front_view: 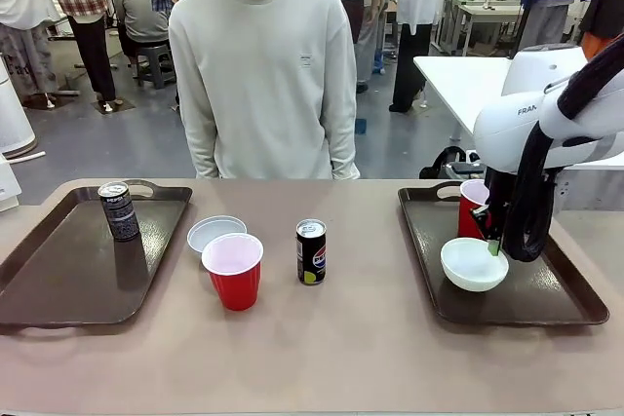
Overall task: Prepare tableware on both trays.
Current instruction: Pick up a Picnic Bowl from the table and place it on a Handle tray.
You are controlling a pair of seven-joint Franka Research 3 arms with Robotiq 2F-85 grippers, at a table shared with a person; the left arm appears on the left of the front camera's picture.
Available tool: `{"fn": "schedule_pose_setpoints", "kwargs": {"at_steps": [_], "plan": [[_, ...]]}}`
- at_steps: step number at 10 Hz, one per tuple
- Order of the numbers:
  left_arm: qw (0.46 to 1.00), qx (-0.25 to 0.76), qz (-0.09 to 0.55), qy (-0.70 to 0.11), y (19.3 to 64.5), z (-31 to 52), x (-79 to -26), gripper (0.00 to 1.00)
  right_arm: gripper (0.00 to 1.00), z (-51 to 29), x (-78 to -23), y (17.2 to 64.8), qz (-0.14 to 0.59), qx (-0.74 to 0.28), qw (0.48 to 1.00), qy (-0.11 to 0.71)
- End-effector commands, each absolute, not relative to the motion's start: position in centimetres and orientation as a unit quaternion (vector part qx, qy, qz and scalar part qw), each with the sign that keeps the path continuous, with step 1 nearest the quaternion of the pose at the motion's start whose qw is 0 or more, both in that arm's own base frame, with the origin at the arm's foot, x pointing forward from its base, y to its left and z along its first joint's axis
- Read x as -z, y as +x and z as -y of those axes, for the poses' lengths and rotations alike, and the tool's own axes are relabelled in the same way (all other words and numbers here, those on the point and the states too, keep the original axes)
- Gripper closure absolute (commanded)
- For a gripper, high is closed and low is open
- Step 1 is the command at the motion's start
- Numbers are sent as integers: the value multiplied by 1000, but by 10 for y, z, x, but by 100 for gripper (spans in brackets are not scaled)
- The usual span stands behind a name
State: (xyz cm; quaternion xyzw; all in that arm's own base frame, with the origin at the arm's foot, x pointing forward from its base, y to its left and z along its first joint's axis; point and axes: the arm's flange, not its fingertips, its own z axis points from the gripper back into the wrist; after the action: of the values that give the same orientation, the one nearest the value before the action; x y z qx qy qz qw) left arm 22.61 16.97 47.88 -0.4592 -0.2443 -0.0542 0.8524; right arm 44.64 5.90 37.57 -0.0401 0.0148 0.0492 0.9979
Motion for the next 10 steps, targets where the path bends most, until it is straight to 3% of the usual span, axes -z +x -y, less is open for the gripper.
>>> {"fn": "schedule_pose_setpoints", "kwargs": {"at_steps": [1, 2, 3, 4, 5, 6, 7, 8, 10], "plan": [[846, 62, 254, -465, 226, -171, -479, 0, 73, -58, -400, 430, 10, -46, 998, -43], [846, 62, 254, -465, 226, -171, -479, 0, 0, -58, -415, 423, 13, -45, 998, -42], [846, 62, 254, -465, 226, -171, -479, 0, 53, -57, -427, 417, 14, -42, 998, -46], [846, 62, 254, -465, 226, -171, -479, 0, 0, -56, -441, 408, 10, -41, 998, -45], [846, 62, 254, -465, 226, -171, -479, 0, 33, -55, -457, 401, -1, -37, 999, -37], [846, 62, 254, -465, 226, -171, -479, 0, 0, -52, -474, 391, -11, -35, 999, -35], [846, 62, 254, -465, 226, -171, -479, 0, 13, -50, -486, 384, -23, -37, 999, -29], [846, 62, 254, -465, 226, -171, -479, 0, 0, -49, -497, 377, -26, -40, 999, -22], [846, 62, 254, -465, 226, -171, -479, 0, 0, -45, -517, 365, 11, -41, 999, -16]]}}
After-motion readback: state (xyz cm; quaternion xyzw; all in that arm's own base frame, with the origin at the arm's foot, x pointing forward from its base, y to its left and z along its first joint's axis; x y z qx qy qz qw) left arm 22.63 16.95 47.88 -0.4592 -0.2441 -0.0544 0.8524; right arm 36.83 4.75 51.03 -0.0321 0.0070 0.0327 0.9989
